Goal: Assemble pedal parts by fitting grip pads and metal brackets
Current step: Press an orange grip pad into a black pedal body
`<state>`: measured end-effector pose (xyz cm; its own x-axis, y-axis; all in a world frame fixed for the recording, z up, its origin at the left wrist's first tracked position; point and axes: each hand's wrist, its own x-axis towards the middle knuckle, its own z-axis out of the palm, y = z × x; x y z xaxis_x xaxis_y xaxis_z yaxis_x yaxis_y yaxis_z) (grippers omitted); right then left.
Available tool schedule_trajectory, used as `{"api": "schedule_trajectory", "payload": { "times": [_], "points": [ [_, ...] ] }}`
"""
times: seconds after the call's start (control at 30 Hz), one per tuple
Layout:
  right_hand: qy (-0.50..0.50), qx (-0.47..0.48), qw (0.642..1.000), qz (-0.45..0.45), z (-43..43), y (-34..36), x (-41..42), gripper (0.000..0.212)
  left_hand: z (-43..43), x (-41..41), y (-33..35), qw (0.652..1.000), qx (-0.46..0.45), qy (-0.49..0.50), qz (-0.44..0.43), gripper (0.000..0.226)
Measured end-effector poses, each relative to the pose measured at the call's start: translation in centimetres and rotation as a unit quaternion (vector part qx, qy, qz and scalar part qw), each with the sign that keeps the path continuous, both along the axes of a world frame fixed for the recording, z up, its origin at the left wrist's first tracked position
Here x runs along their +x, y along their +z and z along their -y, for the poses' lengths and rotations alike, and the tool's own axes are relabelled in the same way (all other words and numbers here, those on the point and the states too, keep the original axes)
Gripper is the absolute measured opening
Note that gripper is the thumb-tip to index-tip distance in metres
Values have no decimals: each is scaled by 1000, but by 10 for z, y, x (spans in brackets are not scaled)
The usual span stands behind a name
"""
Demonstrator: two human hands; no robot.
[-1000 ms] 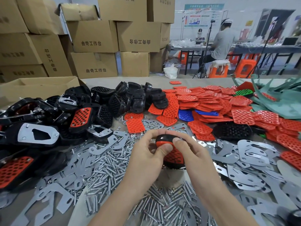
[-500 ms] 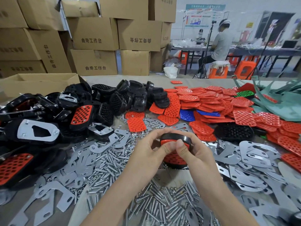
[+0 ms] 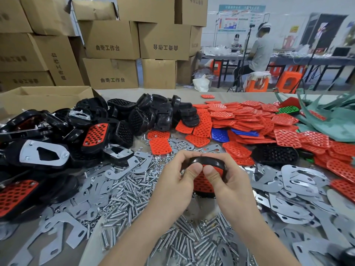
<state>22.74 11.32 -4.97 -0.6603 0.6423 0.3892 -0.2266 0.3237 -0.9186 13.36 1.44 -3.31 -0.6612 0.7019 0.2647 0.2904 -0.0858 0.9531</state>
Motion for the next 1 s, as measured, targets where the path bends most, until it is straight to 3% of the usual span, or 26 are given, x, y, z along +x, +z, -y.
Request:
{"api": "schedule_trajectory", "payload": {
  "times": [0.17, 0.5, 0.67, 0.9, 1.0],
  "points": [
    [12, -5, 1000, -3, -3, 1, 0, 33, -4, 5, -3, 999, 7, 33, -21, 23],
    [24, -30, 999, -20, -11, -4, -1, 15, -8, 0, -5, 998, 30, 11, -46, 15],
    [45, -44, 998, -6, -10, -4, -6, 37, -7, -4, -7, 999, 33, 24, -3, 15],
    [24, -67, 997, 6, -10, -5, -8, 13, -7, -3, -9, 999, 16, 35, -6, 15],
    [13, -75, 997, 8, -11, -7, -10, 12, -8, -2, -8, 999, 22, 41, -1, 14]
  ]
}}
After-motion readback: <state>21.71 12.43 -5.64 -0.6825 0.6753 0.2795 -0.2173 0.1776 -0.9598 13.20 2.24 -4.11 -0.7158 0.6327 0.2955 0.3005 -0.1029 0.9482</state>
